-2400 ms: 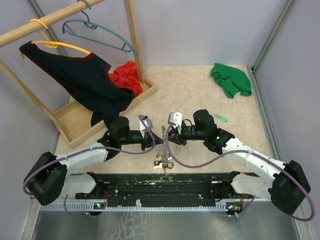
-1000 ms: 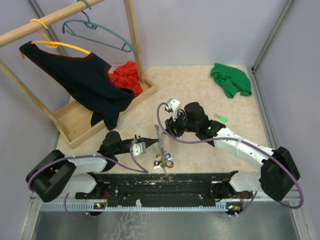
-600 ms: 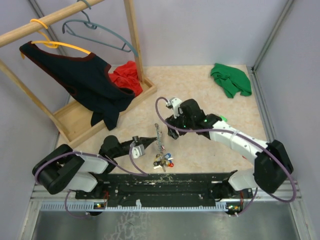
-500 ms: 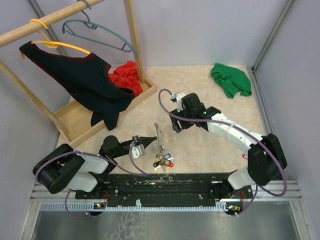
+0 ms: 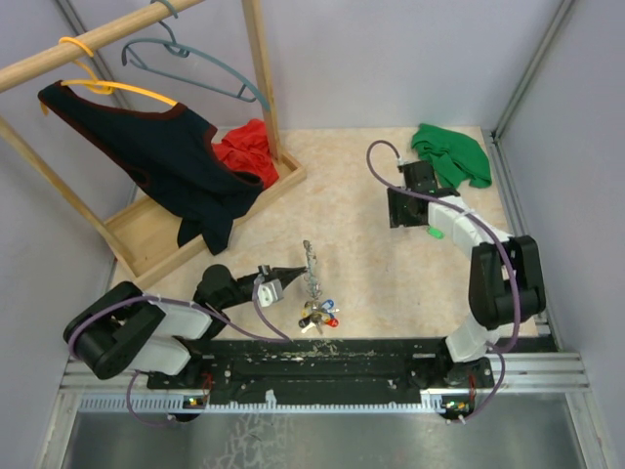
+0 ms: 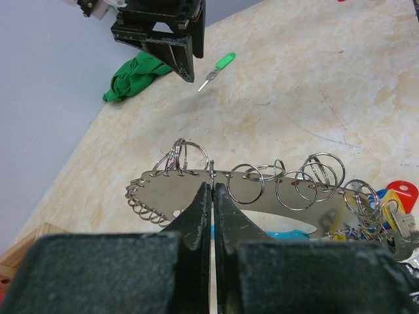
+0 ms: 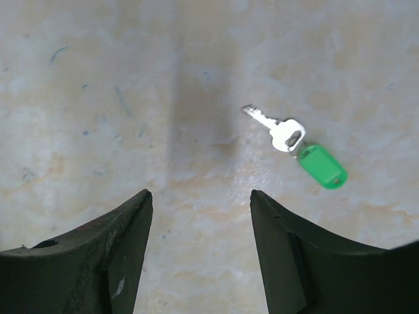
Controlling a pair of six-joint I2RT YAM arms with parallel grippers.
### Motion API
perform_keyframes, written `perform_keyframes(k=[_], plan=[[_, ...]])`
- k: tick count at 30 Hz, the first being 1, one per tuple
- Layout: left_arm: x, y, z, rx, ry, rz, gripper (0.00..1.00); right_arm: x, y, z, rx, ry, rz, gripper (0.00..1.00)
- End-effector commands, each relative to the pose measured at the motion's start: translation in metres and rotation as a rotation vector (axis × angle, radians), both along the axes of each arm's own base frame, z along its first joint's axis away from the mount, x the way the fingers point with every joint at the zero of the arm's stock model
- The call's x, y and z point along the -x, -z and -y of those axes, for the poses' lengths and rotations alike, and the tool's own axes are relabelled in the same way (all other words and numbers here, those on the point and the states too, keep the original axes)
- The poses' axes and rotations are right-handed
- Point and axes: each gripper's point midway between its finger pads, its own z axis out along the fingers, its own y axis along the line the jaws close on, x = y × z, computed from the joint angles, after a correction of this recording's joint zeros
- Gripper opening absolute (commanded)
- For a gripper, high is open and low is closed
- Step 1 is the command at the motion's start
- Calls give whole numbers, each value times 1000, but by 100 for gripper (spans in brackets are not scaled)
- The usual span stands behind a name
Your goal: Put the keys on the keyring
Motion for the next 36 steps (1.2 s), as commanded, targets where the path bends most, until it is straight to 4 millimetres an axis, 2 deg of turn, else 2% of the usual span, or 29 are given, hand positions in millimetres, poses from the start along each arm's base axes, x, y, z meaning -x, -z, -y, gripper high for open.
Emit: perform_keyframes(k=[1, 4, 8, 11, 14, 21, 27, 32, 34, 36], plan=[[-2, -11, 2, 28, -2, 3, 0, -45, 7, 32, -13, 92, 45, 61], [-2, -12, 2, 29, -3, 2, 0, -55, 23, 55, -3, 132, 21, 61], [-2, -11, 2, 25, -2, -1, 0, -60, 34, 72, -7, 158, -9, 61], [-1, -11, 3, 26, 3, -1, 0, -54, 47, 79, -36, 169, -75, 61], [0, -12, 3, 28, 7, 2, 0, -47, 56, 77, -57, 158, -110, 61], [2, -13, 3, 31, 16, 5, 0, -11, 69, 51, -162, 136, -218, 52], [2, -14, 5, 31, 26, 1, 0, 23, 68, 6, -190, 68, -271, 45], [3, -14, 4, 31, 25, 3, 0, 38, 44, -37, -158, -48, -249, 44], [3, -14, 4, 30, 26, 0, 0, 38, 29, -44, -108, -98, -214, 44], [3, -14, 4, 32, 26, -4, 0, 36, 19, -42, -11, -140, -189, 45]])
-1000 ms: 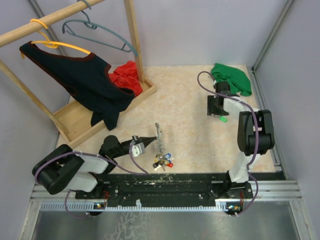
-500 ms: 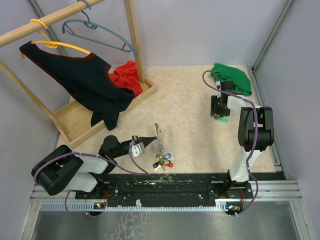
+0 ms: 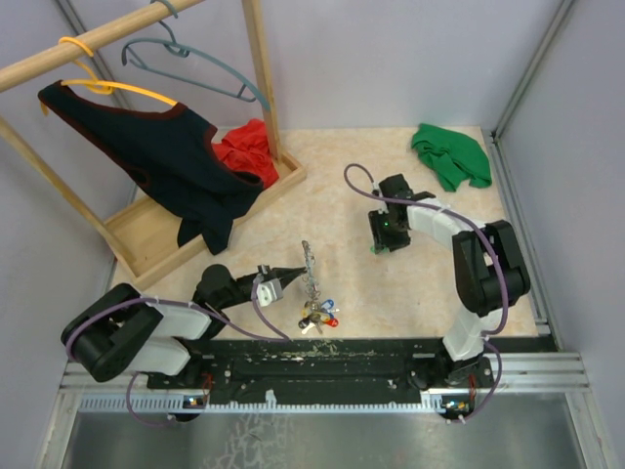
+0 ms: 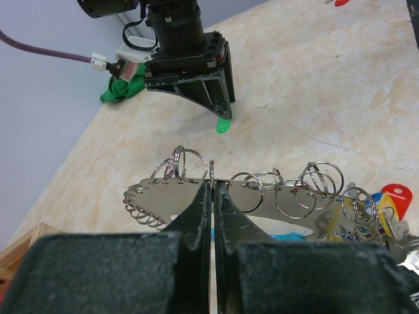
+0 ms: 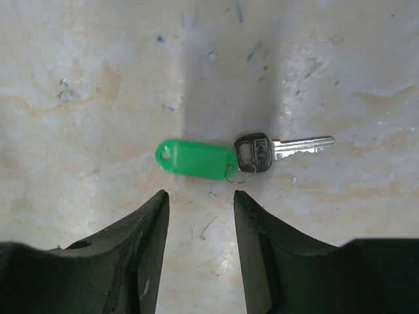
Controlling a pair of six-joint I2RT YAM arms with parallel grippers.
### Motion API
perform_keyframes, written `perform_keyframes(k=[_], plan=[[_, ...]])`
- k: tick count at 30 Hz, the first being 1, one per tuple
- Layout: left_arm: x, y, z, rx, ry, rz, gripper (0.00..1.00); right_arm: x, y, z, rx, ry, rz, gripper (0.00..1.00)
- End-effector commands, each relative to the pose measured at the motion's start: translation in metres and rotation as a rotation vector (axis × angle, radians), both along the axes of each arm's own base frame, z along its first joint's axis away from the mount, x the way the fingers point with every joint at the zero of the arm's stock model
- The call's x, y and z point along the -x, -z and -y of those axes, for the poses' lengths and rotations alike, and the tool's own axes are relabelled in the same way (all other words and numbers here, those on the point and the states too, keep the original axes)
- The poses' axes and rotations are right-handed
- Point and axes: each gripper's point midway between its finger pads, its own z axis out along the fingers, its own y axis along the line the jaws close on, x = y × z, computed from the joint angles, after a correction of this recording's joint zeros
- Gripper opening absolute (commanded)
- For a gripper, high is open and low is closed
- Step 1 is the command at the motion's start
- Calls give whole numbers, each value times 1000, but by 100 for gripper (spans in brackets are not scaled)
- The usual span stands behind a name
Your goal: Put the keys on the keyring
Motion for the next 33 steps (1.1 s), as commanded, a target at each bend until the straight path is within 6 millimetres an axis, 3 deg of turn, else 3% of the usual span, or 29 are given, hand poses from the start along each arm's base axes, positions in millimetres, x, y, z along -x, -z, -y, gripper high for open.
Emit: perform_keyframes(k=[1, 5, 10, 14, 19, 33], plan=[[1, -12, 4, 26, 18, 8, 0, -6, -46, -2, 126, -91, 108, 45], [-2, -12, 4, 23, 5, -13, 0, -8, -46, 1, 176, -101, 119, 44], [-4, -12, 4, 23, -3, -26, 0, -22, -48, -6, 132, -2, 160, 30], [-3, -12, 4, 23, 0, -29, 0, -27, -42, -11, 98, 98, 148, 29], [-3, -13, 4, 25, -1, -28, 0, -27, -32, -3, 125, 186, 154, 29], [-3, -12, 6, 22, 7, -37, 0, -22, -14, 6, 164, 221, 140, 29]])
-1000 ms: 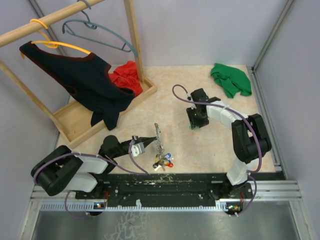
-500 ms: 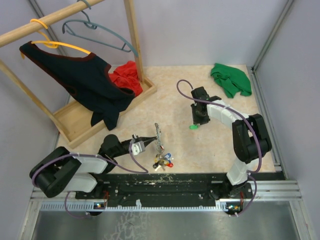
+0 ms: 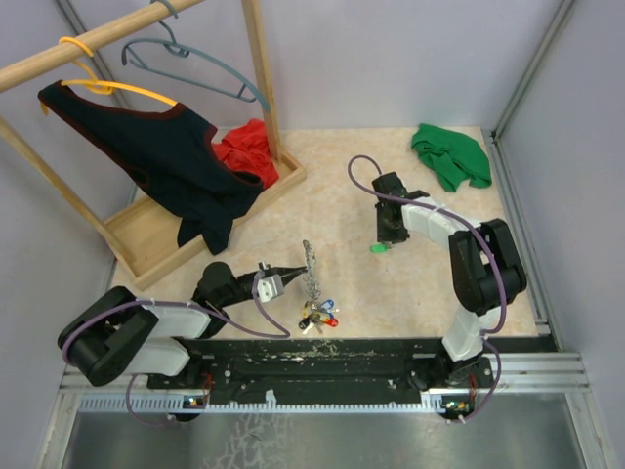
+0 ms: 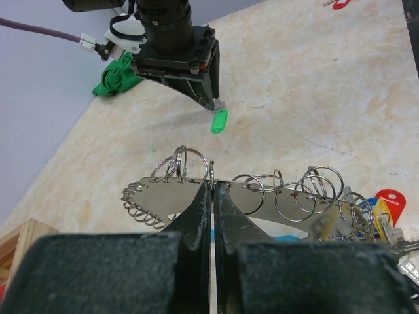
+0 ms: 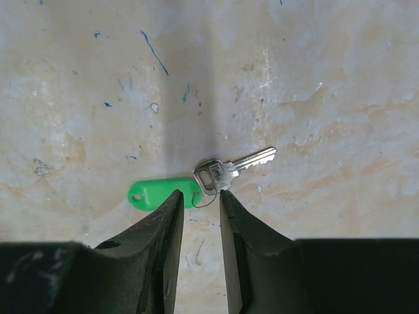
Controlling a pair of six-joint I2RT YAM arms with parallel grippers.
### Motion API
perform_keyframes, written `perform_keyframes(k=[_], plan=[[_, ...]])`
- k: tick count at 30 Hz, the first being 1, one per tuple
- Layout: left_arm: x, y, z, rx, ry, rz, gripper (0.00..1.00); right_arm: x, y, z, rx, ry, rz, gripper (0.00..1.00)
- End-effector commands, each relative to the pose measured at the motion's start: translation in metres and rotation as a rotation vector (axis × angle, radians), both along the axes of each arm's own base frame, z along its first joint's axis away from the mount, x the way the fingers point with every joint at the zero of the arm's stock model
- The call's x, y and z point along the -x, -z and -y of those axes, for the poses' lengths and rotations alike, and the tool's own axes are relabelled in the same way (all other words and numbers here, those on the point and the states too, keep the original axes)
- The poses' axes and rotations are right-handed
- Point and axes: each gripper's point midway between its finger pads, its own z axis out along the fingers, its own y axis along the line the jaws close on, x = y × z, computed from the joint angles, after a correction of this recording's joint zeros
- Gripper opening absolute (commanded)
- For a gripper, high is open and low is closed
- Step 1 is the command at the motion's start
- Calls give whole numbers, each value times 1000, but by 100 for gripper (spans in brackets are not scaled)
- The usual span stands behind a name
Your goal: Put the keys on the keyring
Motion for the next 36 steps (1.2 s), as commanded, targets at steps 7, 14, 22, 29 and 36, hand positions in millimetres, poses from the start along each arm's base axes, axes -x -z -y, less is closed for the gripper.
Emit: perform_keyframes(k=[7, 14, 22, 29, 36], plan=[[-1, -9, 5, 20, 15, 4, 0, 1, 8, 3, -6, 35, 15, 29], [-1, -8, 5, 18, 15, 2, 0, 0, 9, 1, -14, 22, 19, 24], [0, -11, 4, 24, 18, 9, 0, 5, 2, 3, -9, 6, 30, 0], [2, -15, 3, 32, 19, 16, 0, 20, -33, 13, 21, -65, 42, 0], [2, -17, 1, 29, 9, 24, 0, 50, -73, 41, 159, -139, -46, 0]])
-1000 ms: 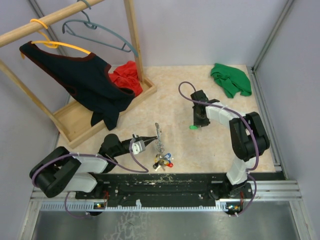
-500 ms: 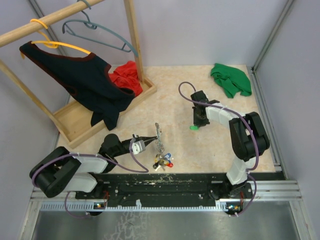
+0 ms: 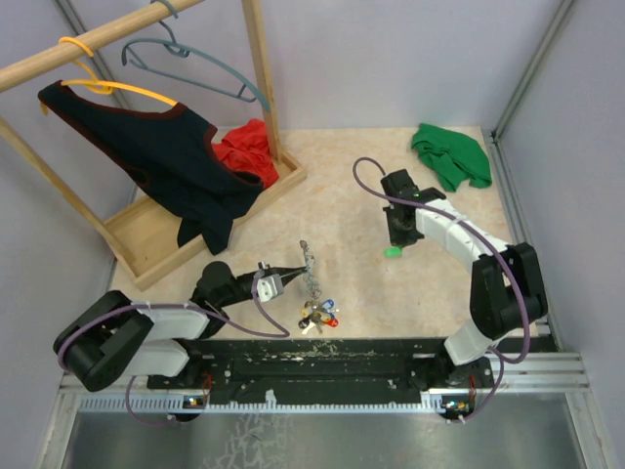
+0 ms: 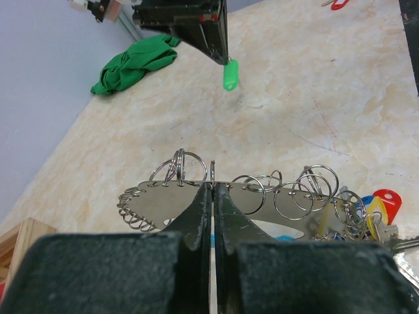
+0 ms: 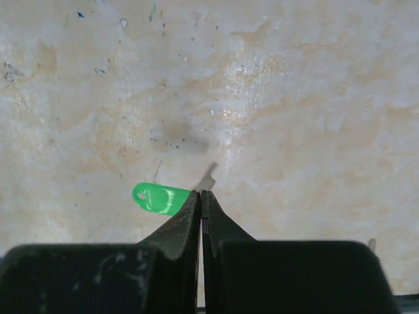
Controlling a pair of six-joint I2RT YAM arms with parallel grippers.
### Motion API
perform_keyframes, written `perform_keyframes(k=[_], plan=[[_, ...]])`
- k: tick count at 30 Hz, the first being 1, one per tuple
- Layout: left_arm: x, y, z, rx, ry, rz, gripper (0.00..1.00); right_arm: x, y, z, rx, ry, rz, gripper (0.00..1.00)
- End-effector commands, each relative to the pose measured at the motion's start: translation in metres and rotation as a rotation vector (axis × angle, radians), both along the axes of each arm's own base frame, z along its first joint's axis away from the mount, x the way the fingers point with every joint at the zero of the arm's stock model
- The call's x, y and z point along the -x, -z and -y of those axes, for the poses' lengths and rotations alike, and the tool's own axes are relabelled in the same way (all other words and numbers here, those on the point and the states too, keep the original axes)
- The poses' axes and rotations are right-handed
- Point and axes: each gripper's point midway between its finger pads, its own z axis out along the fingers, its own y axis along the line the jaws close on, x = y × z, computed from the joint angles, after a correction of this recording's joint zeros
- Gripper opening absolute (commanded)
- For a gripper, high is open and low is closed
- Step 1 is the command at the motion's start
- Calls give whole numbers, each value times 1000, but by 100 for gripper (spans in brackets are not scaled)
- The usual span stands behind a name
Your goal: Put the keys on the keyring
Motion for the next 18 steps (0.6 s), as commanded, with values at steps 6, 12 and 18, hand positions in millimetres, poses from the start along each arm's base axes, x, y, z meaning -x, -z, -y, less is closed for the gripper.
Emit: perform_keyframes(k=[6, 12, 18], plan=[[2, -14, 3, 28, 20, 29, 0, 28, -40, 20, 149, -166, -150, 0], [4, -13, 4, 24, 33, 24, 0, 26, -13, 0, 178, -285, -256, 0], [5, -15, 4, 27, 36, 22, 0, 1, 8, -33, 184, -377, -261, 0]])
